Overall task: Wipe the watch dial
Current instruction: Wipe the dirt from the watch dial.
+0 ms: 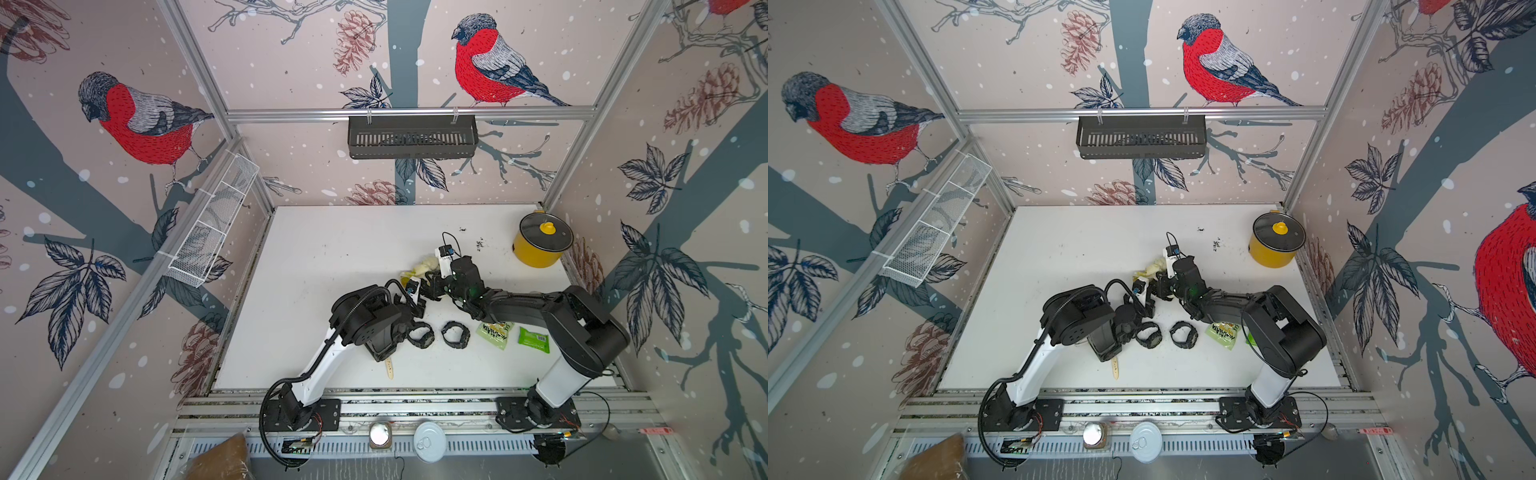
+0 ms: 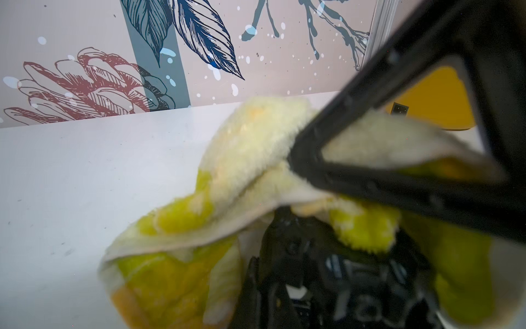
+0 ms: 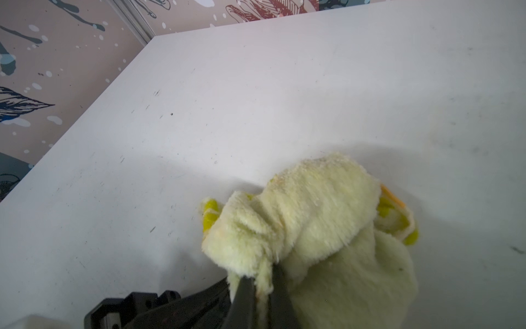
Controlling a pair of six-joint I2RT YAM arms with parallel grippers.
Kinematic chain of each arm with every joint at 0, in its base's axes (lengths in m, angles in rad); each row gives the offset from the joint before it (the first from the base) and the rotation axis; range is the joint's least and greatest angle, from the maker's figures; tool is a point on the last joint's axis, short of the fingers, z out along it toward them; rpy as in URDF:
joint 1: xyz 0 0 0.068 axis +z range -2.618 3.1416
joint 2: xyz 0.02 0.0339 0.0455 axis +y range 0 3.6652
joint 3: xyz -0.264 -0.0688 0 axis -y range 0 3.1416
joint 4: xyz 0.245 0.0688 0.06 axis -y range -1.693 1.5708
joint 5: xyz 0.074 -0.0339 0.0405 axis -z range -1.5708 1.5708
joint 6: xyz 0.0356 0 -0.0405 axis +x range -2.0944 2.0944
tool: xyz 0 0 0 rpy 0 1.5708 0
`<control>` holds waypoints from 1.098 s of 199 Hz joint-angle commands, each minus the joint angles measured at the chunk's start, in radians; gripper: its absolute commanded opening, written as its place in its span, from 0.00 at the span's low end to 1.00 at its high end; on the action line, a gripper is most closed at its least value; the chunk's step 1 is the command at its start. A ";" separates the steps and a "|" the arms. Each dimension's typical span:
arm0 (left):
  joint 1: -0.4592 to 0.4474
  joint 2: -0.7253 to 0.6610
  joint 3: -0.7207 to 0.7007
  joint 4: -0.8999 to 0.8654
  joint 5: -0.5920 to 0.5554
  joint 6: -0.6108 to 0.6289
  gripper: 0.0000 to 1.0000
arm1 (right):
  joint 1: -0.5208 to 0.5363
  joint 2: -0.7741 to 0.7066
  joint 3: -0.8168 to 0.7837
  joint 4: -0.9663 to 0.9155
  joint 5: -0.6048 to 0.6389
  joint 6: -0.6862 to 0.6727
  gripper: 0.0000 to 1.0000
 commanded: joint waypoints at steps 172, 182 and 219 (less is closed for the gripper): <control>0.004 0.045 -0.020 0.169 -0.009 -0.061 0.00 | 0.059 0.083 -0.084 0.106 -0.028 0.070 0.05; 0.004 0.043 -0.020 0.170 -0.010 -0.061 0.00 | 0.050 0.057 -0.122 0.104 -0.022 0.061 0.05; 0.004 0.044 -0.021 0.170 -0.009 -0.062 0.00 | 0.000 -0.067 -0.279 0.109 -0.014 0.035 0.05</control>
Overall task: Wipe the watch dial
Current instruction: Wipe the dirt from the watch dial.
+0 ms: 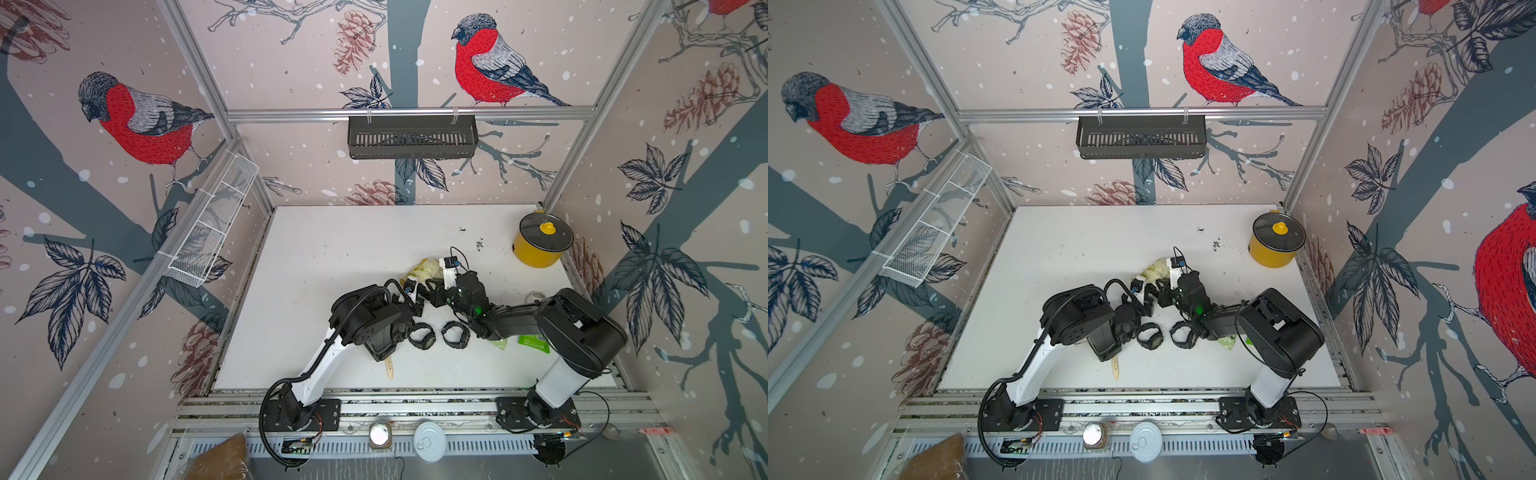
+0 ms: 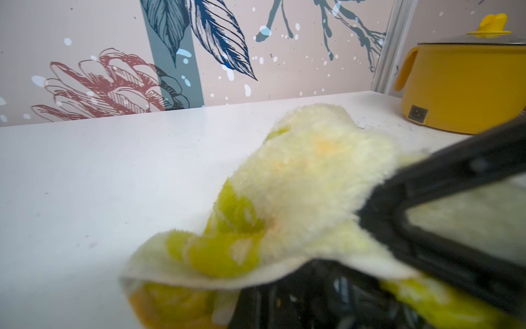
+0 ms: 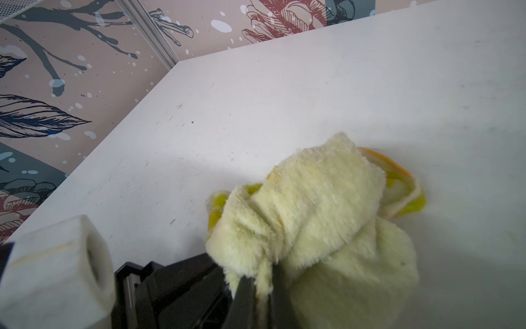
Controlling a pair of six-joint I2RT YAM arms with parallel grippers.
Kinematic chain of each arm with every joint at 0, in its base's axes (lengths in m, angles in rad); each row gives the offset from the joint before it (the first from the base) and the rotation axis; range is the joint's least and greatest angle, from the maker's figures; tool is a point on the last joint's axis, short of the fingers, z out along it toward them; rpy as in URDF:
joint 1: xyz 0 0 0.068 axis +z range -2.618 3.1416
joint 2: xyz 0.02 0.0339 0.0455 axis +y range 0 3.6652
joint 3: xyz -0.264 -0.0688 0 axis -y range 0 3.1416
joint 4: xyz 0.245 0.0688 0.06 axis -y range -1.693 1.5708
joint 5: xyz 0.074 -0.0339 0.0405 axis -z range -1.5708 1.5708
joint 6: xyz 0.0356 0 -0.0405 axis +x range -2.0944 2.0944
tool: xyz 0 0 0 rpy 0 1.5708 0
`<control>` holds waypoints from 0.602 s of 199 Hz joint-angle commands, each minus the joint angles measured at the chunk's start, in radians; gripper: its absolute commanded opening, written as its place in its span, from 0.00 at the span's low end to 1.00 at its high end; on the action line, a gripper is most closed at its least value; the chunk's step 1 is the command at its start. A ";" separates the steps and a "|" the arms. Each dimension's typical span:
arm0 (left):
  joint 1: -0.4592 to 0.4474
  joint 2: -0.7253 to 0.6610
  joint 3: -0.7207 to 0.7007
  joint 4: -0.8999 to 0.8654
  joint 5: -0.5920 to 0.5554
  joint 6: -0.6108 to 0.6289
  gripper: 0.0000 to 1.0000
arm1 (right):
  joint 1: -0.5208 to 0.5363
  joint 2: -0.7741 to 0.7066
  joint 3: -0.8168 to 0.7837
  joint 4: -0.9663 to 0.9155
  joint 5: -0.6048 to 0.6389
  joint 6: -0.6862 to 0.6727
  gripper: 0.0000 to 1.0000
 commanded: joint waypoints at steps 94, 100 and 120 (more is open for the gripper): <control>0.054 -0.025 -0.090 0.173 0.242 -0.086 0.00 | -0.239 -0.386 -0.003 -0.493 0.001 -0.071 0.06; 0.061 -0.048 -0.104 0.173 0.278 -0.090 0.00 | -0.255 -0.398 0.006 -0.527 0.010 -0.075 0.06; 0.070 -0.137 -0.137 0.174 0.369 -0.037 0.00 | -0.283 -0.400 0.012 -0.577 0.011 -0.099 0.06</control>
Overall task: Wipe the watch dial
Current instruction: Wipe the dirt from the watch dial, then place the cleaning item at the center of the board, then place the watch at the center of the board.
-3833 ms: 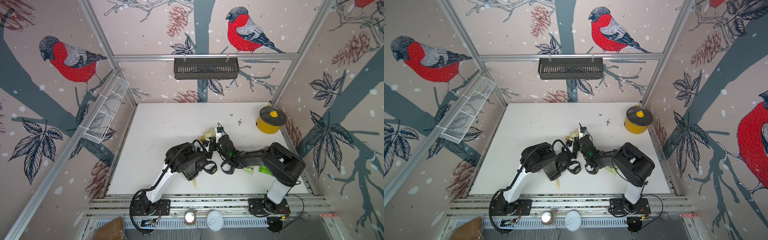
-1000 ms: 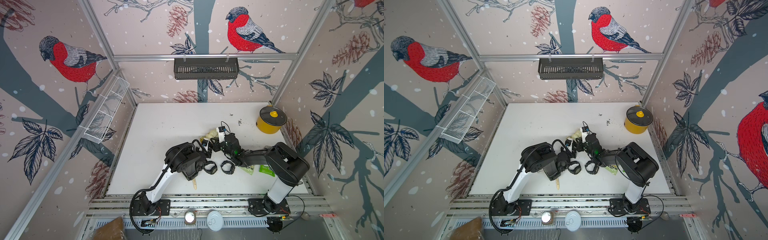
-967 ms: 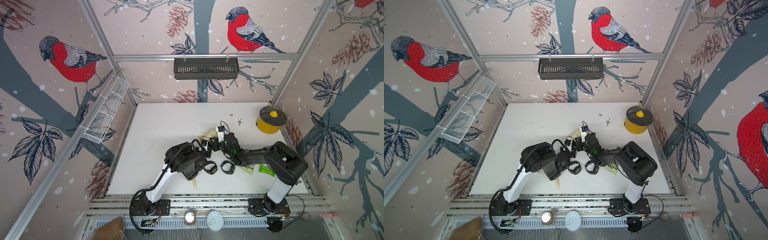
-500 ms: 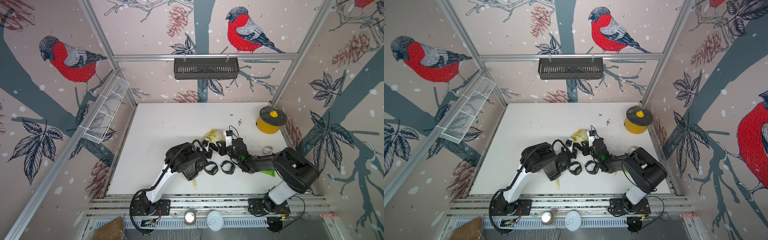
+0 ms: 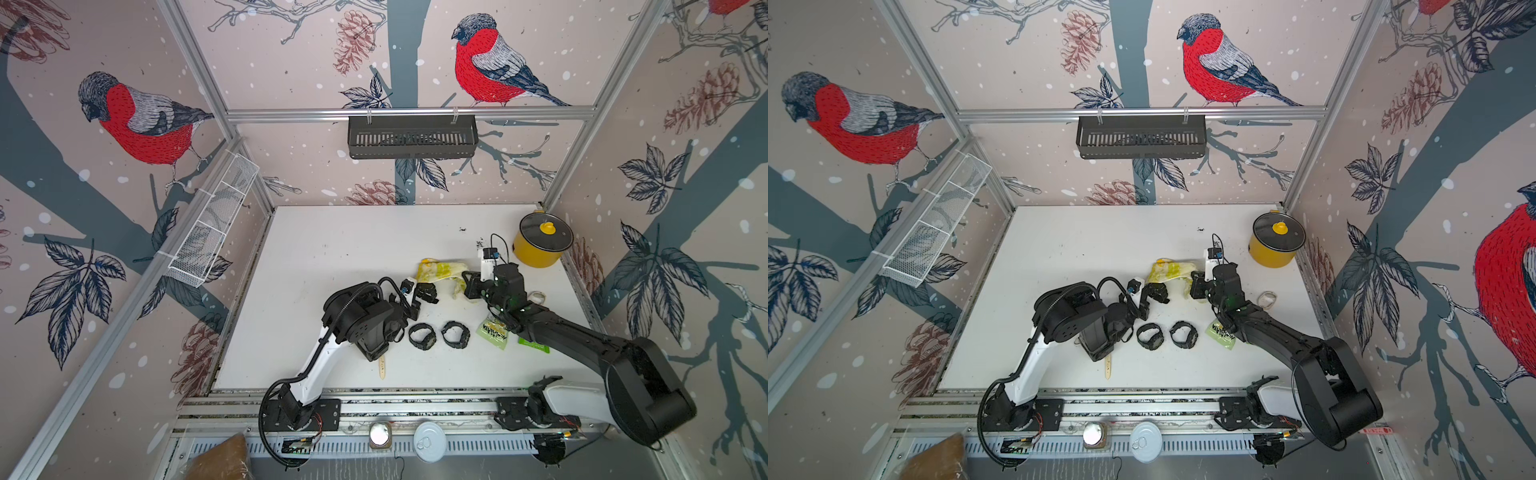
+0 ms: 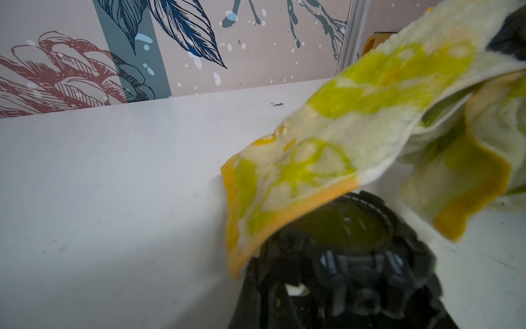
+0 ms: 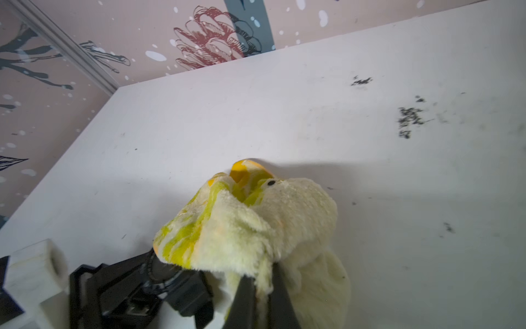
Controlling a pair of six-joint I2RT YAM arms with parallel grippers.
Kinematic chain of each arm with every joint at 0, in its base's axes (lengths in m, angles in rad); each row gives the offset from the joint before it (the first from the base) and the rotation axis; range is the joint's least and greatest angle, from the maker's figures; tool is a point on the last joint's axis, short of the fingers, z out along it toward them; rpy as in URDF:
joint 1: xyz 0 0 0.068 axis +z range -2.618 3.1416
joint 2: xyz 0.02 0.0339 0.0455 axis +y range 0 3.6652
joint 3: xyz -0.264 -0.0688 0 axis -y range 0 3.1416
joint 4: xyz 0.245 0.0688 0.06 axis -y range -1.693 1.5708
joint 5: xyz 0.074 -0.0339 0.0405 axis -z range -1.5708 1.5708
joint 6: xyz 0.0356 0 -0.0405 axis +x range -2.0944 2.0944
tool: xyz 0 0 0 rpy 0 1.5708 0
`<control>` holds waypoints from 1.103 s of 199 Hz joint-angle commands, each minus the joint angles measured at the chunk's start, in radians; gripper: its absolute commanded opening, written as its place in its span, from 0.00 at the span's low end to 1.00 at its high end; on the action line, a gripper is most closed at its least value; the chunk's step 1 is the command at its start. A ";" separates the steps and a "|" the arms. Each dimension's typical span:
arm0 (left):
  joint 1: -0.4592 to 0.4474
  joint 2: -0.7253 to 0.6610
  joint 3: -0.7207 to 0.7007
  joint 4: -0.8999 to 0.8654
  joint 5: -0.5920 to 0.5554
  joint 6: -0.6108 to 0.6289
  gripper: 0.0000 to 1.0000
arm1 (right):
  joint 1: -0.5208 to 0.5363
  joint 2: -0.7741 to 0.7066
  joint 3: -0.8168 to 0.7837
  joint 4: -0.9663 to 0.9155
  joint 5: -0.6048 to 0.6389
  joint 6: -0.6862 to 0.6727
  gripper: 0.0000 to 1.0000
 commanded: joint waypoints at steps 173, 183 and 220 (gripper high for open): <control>0.040 -0.647 -0.186 -0.016 0.677 0.306 0.00 | -0.015 -0.558 -0.135 -0.081 -0.256 -0.305 0.41; 0.042 -0.696 -0.186 -0.067 0.727 0.342 0.00 | 0.014 -0.657 -0.196 -0.020 -0.350 -0.355 0.41; 0.042 -0.920 -0.140 -0.471 0.919 0.544 0.00 | 0.233 -0.976 -0.409 0.191 -0.477 -0.537 0.43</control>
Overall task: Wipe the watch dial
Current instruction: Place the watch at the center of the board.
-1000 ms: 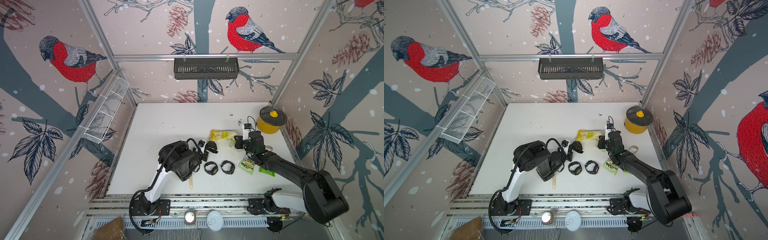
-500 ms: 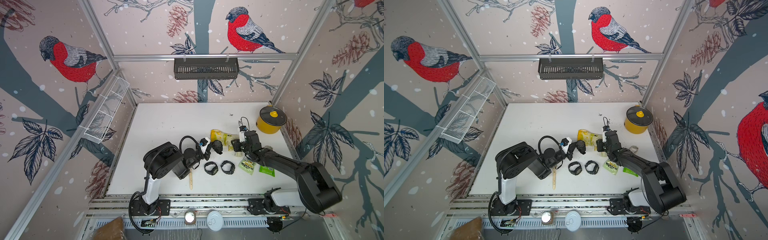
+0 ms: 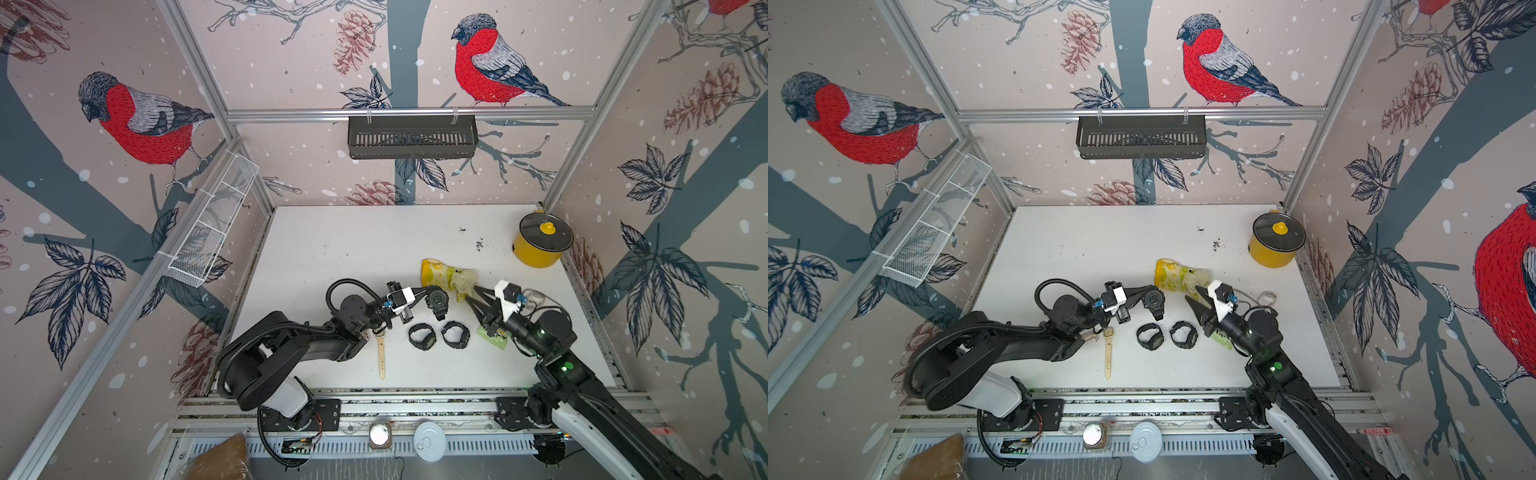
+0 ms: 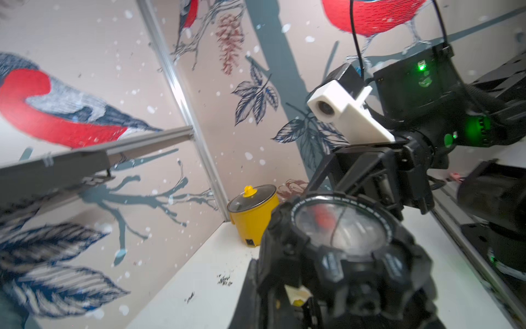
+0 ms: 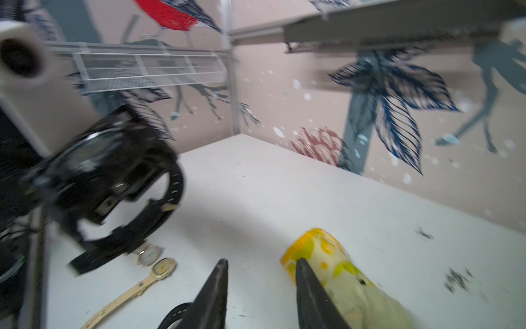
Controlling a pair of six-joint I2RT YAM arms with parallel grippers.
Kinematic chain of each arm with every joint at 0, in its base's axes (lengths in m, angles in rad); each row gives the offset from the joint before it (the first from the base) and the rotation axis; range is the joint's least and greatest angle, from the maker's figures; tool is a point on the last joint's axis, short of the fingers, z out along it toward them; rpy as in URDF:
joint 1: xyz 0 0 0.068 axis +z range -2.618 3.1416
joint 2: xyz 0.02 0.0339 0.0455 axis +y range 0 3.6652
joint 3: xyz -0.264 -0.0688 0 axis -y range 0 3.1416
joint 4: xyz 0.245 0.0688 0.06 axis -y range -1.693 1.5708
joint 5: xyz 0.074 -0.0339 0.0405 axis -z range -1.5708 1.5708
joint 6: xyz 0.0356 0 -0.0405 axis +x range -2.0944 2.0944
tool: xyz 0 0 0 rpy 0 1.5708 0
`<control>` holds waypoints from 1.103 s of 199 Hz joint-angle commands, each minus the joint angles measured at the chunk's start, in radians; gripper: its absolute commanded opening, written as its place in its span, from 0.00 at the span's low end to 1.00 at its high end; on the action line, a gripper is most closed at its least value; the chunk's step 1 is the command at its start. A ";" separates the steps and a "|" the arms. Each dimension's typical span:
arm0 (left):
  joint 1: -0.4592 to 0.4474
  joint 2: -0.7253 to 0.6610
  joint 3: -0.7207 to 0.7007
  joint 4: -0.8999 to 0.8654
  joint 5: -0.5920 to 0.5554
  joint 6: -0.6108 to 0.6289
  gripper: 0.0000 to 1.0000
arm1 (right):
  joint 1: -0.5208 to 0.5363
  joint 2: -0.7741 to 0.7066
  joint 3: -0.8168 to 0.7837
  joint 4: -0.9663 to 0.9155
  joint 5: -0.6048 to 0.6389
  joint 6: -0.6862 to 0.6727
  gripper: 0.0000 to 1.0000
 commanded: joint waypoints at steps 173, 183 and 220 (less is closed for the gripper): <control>-0.042 -0.242 0.111 -0.538 0.349 0.299 0.00 | 0.445 0.089 -0.127 0.479 0.057 -0.268 0.48; -0.045 -0.240 0.114 -0.537 0.353 0.296 0.00 | 0.443 0.087 -0.133 0.503 0.091 -0.250 0.48; -0.060 -0.247 0.116 -0.530 0.349 0.291 0.00 | 0.444 0.105 -0.122 0.503 0.083 -0.236 0.44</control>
